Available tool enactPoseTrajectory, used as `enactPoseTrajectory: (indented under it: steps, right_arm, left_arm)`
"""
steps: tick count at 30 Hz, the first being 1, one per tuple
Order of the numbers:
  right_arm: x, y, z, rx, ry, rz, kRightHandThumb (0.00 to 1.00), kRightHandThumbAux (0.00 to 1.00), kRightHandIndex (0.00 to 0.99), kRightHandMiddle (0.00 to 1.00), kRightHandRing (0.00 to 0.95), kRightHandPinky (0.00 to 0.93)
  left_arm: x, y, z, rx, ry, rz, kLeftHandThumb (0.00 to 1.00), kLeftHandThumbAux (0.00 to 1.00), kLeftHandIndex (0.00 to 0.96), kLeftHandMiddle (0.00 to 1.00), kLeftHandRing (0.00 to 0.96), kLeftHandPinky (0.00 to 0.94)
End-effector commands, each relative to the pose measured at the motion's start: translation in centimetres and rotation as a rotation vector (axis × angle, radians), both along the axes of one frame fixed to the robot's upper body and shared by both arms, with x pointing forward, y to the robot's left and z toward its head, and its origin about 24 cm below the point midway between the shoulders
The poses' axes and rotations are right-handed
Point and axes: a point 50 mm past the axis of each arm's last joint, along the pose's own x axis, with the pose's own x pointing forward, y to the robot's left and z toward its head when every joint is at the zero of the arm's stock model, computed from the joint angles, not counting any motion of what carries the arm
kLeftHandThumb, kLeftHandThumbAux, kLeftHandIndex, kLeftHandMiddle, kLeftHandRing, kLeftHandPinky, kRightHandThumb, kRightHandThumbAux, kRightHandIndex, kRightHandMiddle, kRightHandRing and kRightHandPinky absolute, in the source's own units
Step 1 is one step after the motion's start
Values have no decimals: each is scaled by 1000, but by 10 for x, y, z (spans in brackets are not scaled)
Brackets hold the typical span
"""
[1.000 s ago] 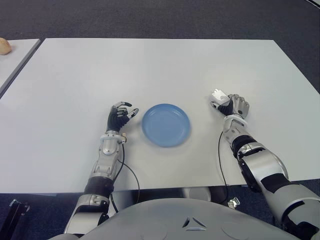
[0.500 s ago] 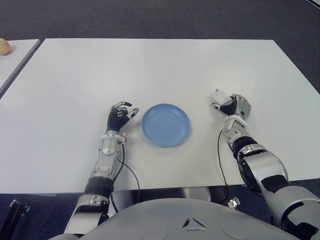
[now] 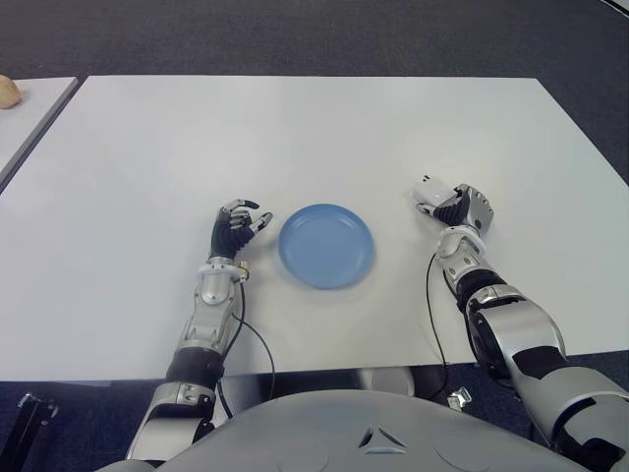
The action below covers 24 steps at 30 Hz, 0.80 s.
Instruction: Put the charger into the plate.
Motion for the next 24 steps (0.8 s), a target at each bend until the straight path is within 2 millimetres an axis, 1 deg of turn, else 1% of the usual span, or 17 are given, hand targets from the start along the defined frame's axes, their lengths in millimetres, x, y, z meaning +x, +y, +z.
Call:
enactPoseTrajectory:
  steps: [1,7,11,16,24]
  right_arm:
    - [-21,5,-27,81,70,6,699,729,437,891,883,879]
    - [-19,7,-21,89,-5,28,699,730,437,887,884,876]
    - [-16,12,-16,103,-88,39,699,730,437,887,882,875]
    - [-15,14,-12,127,-143,45,699,730,437,889,880,875]
    - [-11,18,-4,170,-219,71,699,731,437,881,875,868]
  left_arm:
    - [-3,1,-4,1,26,16,705,720,436,813,823,829]
    - [-2,1,-4,-2,21,13,705,721,436,817,824,825]
    - [-3,1,-4,-11,16,9,704,721,436,813,816,808]
    - [-3,0,-4,-17,16,10,704,722,436,804,806,794]
    - [-3,0,-3,-18,20,15,705,722,436,802,807,808]
